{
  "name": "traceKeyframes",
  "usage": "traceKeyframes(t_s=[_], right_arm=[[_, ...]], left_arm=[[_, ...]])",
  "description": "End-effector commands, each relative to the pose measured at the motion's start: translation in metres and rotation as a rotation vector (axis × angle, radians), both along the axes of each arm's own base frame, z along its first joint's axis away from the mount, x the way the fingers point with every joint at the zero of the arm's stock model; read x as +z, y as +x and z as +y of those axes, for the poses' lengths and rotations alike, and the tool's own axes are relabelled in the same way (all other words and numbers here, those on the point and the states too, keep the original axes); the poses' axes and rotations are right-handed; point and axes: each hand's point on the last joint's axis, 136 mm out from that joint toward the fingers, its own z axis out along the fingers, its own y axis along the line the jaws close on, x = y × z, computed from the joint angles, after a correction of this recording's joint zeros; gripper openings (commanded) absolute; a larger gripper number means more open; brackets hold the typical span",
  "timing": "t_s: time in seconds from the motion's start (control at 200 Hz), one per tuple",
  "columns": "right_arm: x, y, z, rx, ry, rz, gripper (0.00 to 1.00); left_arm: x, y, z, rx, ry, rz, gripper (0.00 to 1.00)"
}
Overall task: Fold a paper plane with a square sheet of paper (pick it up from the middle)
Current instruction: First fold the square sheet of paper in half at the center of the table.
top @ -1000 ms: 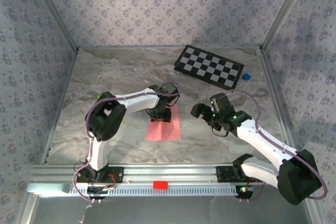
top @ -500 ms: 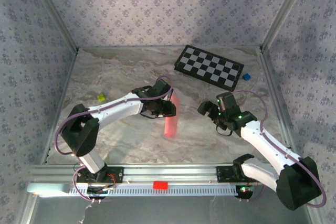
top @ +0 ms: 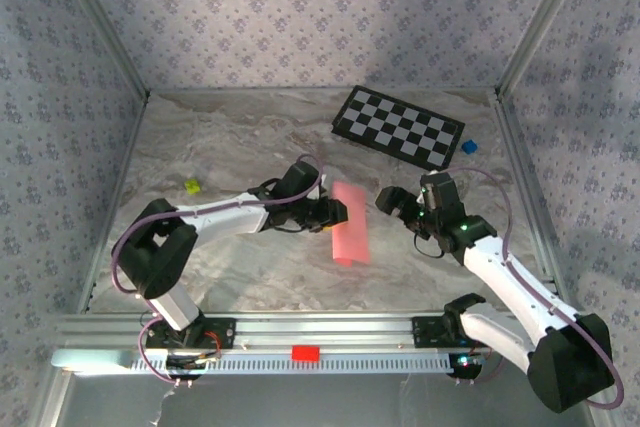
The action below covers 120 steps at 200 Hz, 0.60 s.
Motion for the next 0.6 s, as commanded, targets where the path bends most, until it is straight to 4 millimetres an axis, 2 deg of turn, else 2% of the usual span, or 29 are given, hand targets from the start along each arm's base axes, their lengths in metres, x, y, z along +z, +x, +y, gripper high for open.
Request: traceKeyframes(t_s=[0.0, 0.17, 0.595], right_arm=[[-0.002, -0.005, 0.008, 0.091, -0.002, -0.016, 0.96], [-0.008, -0.009, 0.020, 0.156, 0.044, 0.006, 0.94], [-0.020, -0.014, 0.022, 0.156, 0.057, 0.058, 0.92]], left_arm=[[-0.003, 0.003, -0.006, 0.016, -0.051, 0.012, 0.36], [-0.022, 0.000, 0.004, 0.025, 0.014, 0.031, 0.36], [-0.043, 0.000, 0.011, 0.028, 0.081, 0.049, 0.37]])
